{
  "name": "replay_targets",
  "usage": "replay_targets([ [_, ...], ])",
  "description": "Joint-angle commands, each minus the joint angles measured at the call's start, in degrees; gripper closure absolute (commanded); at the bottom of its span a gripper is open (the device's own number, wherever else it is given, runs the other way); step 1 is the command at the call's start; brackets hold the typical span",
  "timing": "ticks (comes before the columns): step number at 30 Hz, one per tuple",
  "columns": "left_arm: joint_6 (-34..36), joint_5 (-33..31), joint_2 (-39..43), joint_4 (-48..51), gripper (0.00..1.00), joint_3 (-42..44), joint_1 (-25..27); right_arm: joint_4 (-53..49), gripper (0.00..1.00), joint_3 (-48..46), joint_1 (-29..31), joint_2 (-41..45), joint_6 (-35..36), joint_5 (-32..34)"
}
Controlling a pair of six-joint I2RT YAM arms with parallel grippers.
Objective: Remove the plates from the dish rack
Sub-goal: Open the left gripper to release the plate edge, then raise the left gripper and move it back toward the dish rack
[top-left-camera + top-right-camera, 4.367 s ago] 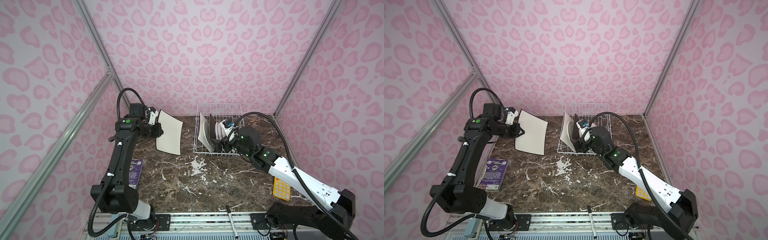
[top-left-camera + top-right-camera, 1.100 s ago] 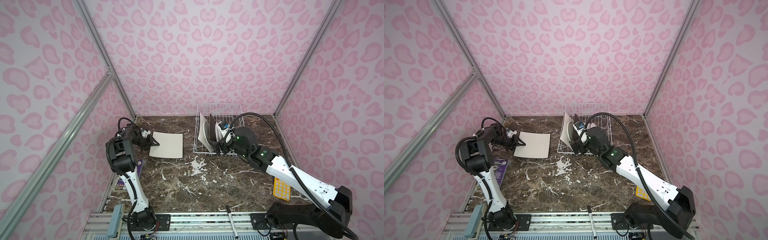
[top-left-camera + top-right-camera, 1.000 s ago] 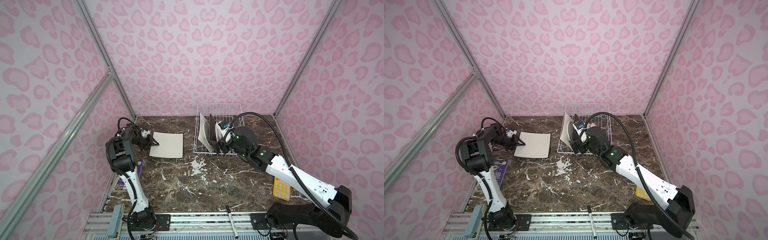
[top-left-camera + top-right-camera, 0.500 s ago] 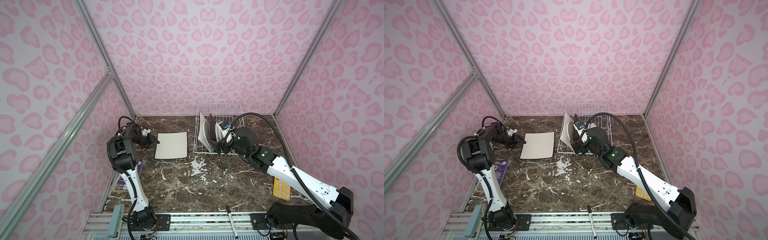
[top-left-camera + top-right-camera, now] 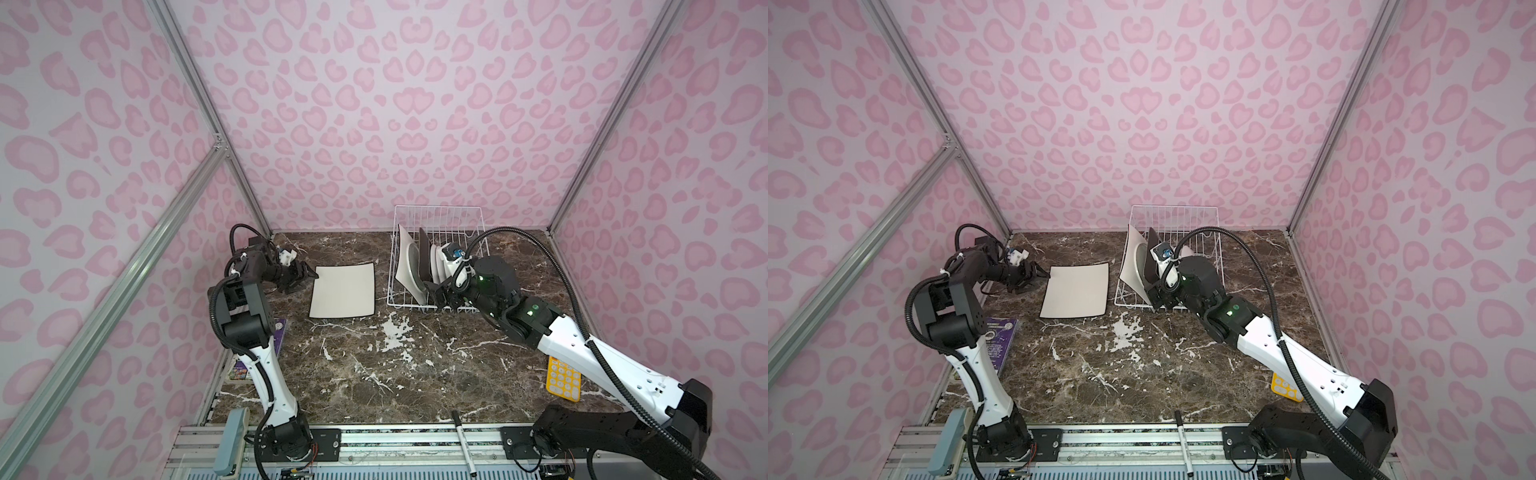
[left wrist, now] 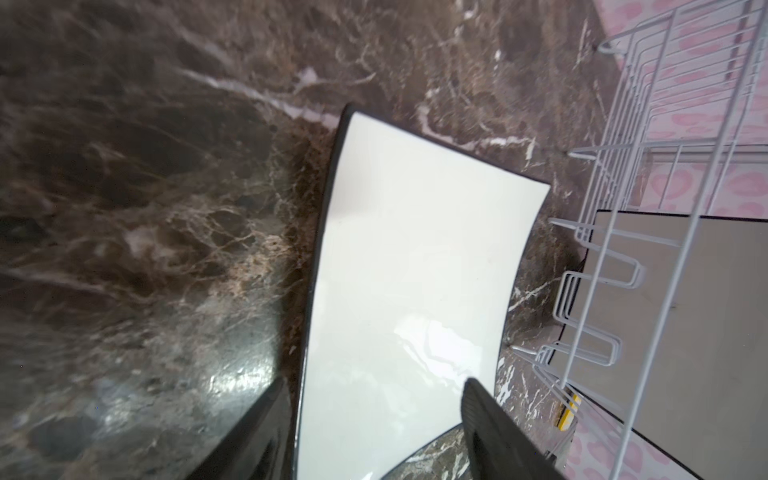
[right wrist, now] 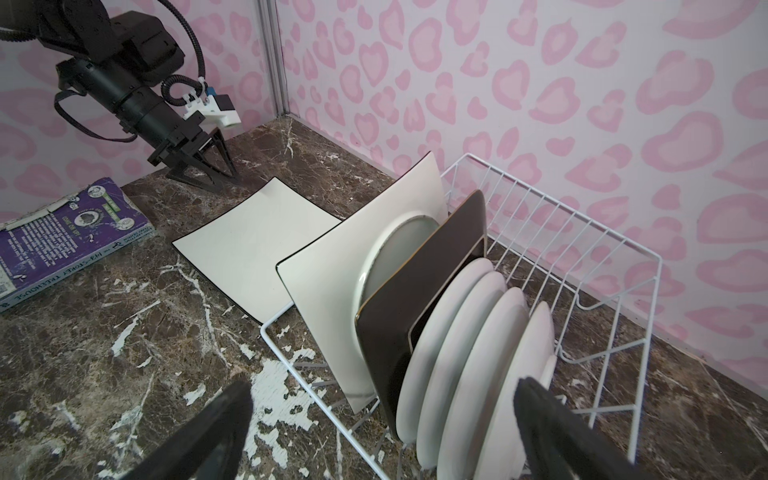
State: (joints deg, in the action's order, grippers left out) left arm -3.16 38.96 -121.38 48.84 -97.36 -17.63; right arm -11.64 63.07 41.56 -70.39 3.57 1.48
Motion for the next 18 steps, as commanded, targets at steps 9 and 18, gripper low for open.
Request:
replay_targets([
  [9,-6.0,-0.6,16.2,-5.5,0.24,2.4,2.3,1.0,0.01,-1.1,0.1,0.2,-1.1,0.5],
  [18,-7.0,-4.7,27.4,-5.0,0.23,2.6,10.2,1.4,0.01,-0.8,0.0,-0.7,-2.9,3.3],
])
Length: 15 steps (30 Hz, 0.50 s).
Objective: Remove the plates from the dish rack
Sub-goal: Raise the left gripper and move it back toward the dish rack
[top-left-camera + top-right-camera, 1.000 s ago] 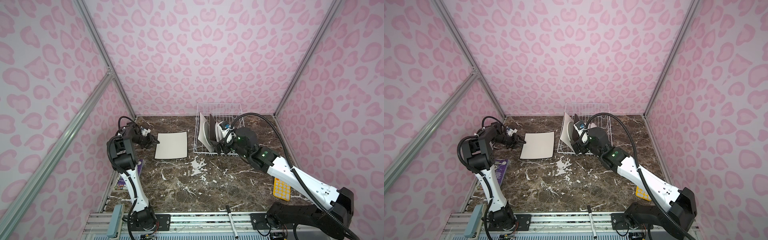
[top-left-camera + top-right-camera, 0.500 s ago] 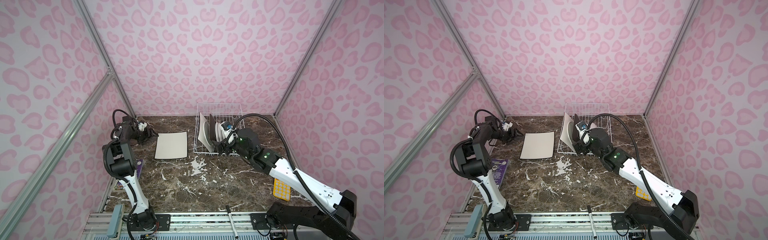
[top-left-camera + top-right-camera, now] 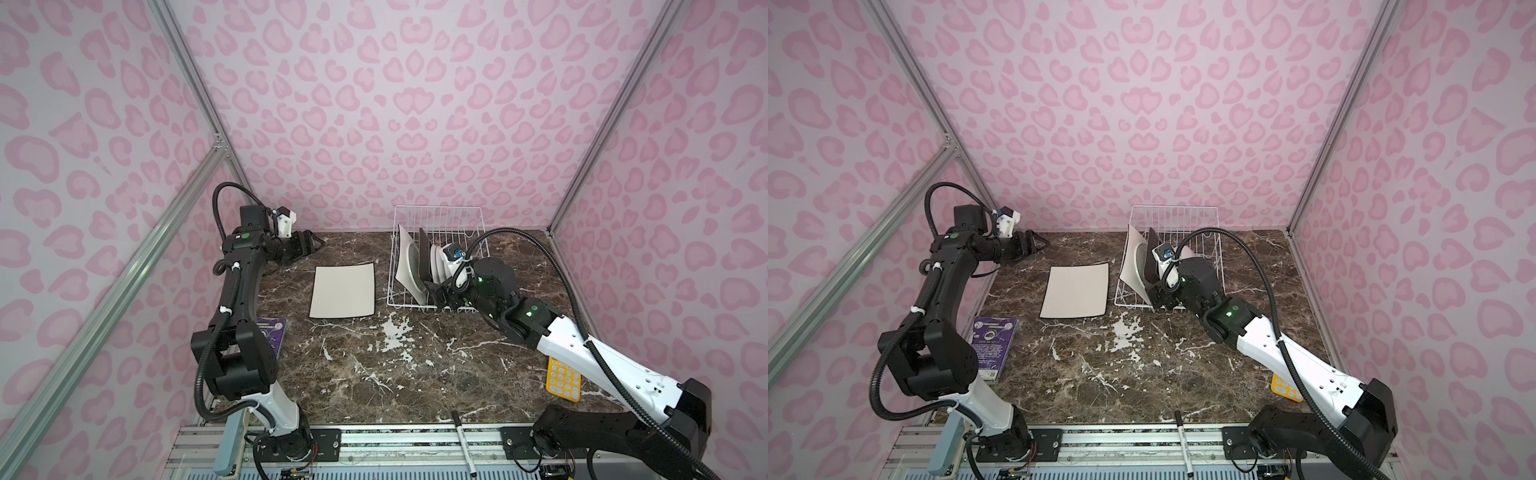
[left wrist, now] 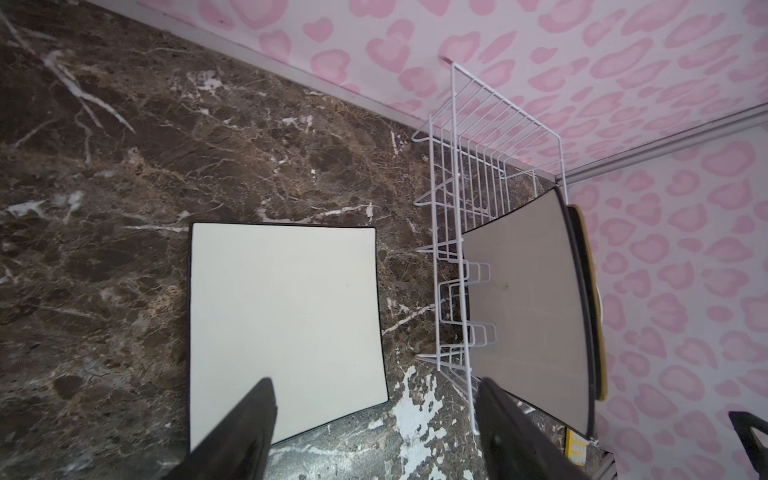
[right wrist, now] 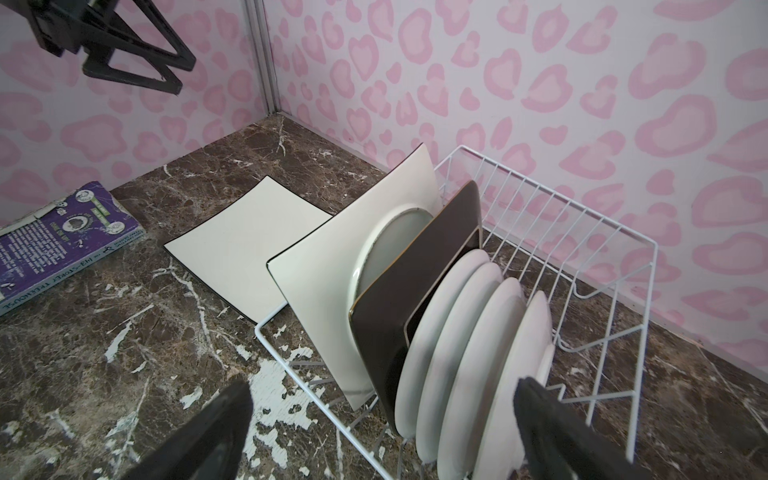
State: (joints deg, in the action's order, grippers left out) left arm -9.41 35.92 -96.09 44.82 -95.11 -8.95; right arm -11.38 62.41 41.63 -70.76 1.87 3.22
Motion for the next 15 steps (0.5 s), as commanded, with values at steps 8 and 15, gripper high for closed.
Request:
replay_targets([
  [8,-3.3,-5.1,4.9,-2.3,0.23,0.8,9.2,0.5,0.01,-0.1,0.0,-1.2,-1.5,2.6],
  [15,-6.0,-7.3,5.1,-4.4,0.23,1.2,15.7,1.8,0.01,-0.7,0.0,-1.3,-1.8,3.0],
])
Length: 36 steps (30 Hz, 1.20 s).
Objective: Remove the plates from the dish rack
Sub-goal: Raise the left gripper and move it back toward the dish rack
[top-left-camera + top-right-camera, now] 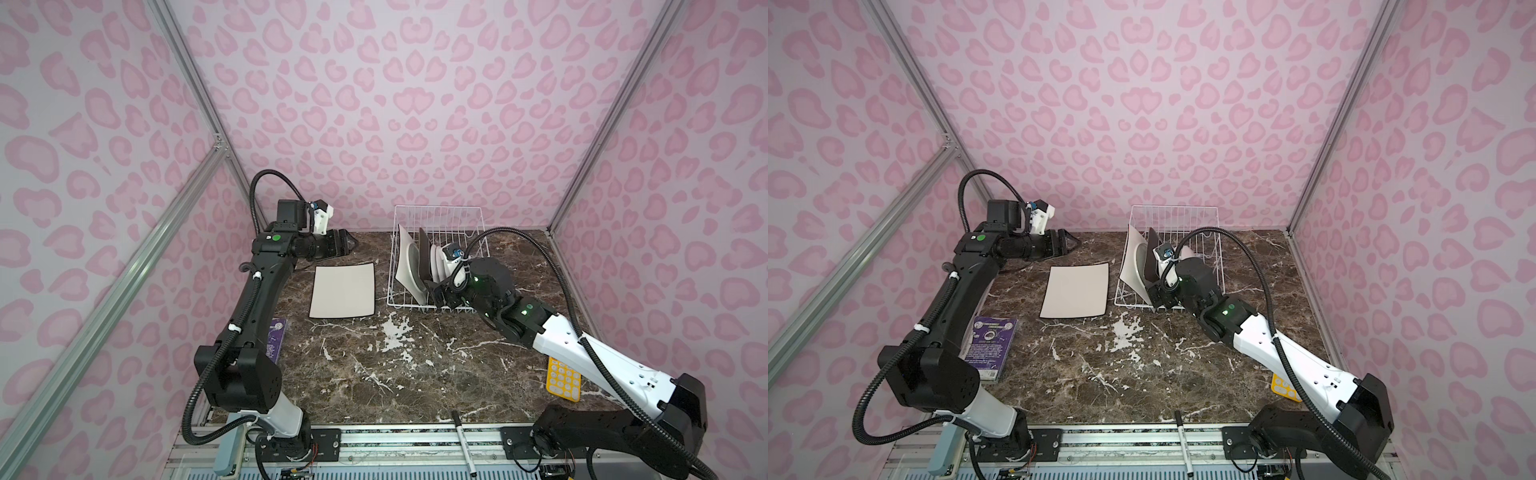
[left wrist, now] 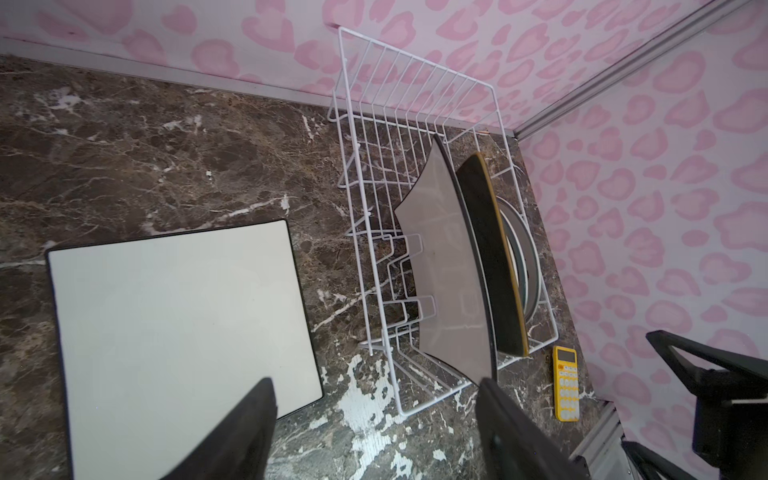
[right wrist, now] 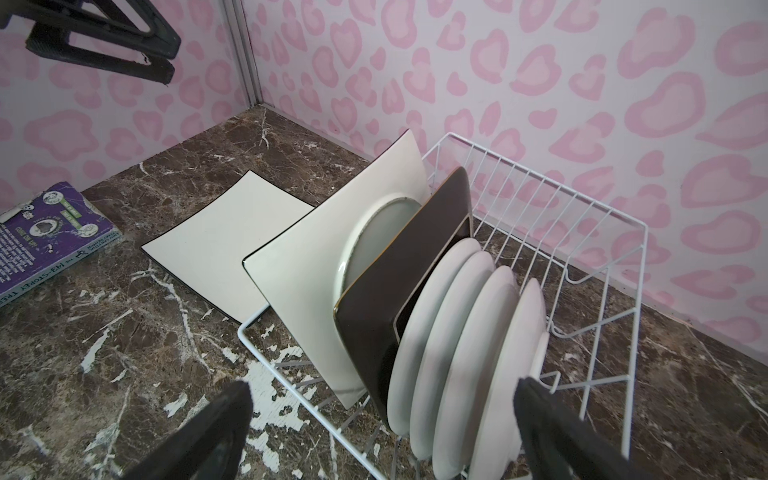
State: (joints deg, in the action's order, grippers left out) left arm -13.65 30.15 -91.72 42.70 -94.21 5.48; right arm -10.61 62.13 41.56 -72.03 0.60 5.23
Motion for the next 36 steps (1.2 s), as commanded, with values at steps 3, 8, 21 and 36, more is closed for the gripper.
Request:
replay_targets([
  [3,-1.8,-1.9,0.4,-2.1,0.24,-0.2,3.4,1.2,0.01,-0.8,0.0,0.1,-0.4,1.3],
  [8,-1.7,-2.9,-1.1,0.3,0.24,-3.0,6.5,0.4,0.00,-0.6,-0.3,0.4,-1.4,2.4],
  [21,-3.5,-5.7,-7.9,-0.3,0.26,-7.7,14.9,-2.1,0.01,0.1,-2.1,0.7,-4.5,-1.4],
  [36,-6.5,-11.2,-16.7,-1.6,0.39,-13.3,18.7,-1.6,0.01,-0.4,-3.2,1.1,-5.2,-2.0],
])
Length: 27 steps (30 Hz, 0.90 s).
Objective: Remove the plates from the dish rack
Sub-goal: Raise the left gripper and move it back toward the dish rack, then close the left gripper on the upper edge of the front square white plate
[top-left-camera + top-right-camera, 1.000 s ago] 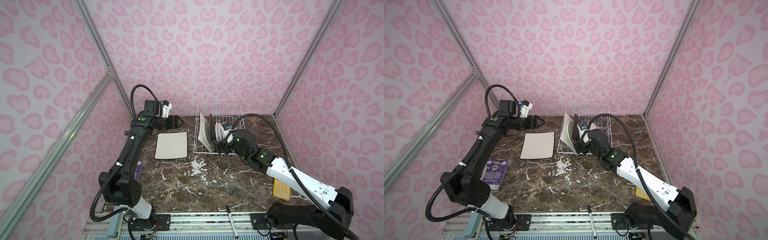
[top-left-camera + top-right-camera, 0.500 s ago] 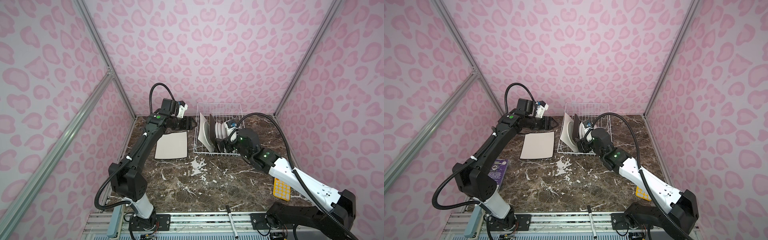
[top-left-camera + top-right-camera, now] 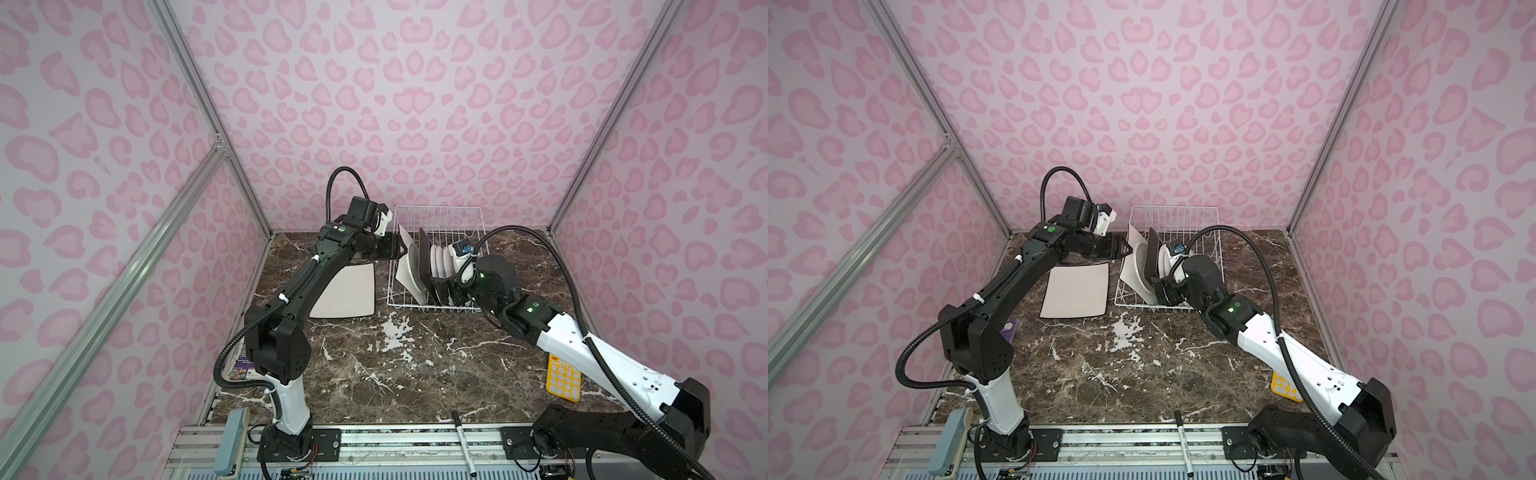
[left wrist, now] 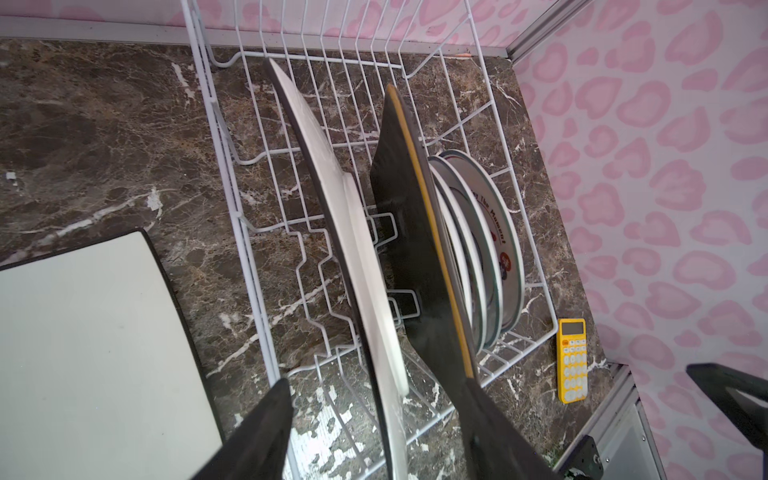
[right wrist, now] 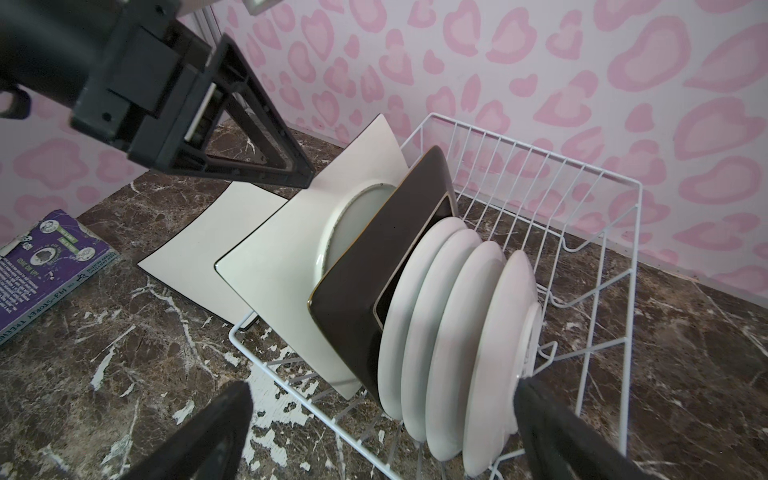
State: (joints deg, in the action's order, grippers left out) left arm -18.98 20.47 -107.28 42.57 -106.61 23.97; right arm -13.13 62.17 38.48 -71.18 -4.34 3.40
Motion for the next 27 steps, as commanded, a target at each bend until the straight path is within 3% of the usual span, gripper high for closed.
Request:
replay_targets([
  [1,-1.6,-1.9,-1.7,-1.5,0.40,-1.1,0.3,0.7,0.00,-0.3,-0.2,0.2,-0.2,-0.2],
  [27,-5.5,-3.4,-9.1,-1.3,0.51,-2.5,2.3,0.3,0.01,-0.2,-1.9,-1.0,-0.5,-1.7],
])
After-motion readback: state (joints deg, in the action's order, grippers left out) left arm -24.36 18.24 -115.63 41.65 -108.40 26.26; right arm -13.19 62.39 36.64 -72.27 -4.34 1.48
